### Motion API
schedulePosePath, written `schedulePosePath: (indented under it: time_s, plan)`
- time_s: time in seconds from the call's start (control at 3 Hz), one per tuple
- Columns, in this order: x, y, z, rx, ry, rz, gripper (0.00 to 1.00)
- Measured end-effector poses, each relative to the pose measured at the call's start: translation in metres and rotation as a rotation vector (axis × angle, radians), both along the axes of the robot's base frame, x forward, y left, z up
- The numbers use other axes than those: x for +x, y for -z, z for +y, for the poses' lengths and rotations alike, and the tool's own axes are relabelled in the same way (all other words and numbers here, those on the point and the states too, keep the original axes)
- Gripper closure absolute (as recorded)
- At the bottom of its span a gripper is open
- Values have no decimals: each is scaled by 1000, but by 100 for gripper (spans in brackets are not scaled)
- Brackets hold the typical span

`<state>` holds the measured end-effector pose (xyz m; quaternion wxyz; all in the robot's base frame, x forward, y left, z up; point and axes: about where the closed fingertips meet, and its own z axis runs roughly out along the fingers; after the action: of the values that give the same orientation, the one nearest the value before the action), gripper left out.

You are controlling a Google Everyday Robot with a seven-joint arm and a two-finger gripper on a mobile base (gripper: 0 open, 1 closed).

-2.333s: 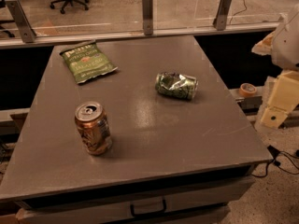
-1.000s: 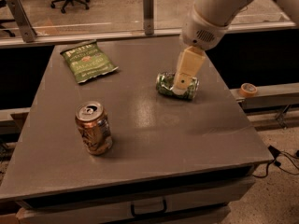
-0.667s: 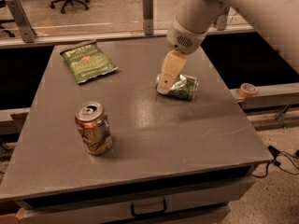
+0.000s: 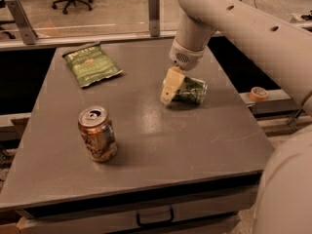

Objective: Place green can upright

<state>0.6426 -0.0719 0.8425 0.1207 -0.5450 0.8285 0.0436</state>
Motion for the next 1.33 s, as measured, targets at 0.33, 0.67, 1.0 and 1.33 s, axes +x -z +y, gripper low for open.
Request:
schedulePosePath:
  time_s: [0.33, 0.67, 1.0, 1.33]
  plan:
    - [4, 20, -6, -13, 50, 52, 41]
    - [4, 15, -7, -14, 55, 57, 64]
    - [4, 8, -7, -13, 54, 57, 88]
    - [3, -49, -6, 125, 28, -38, 100]
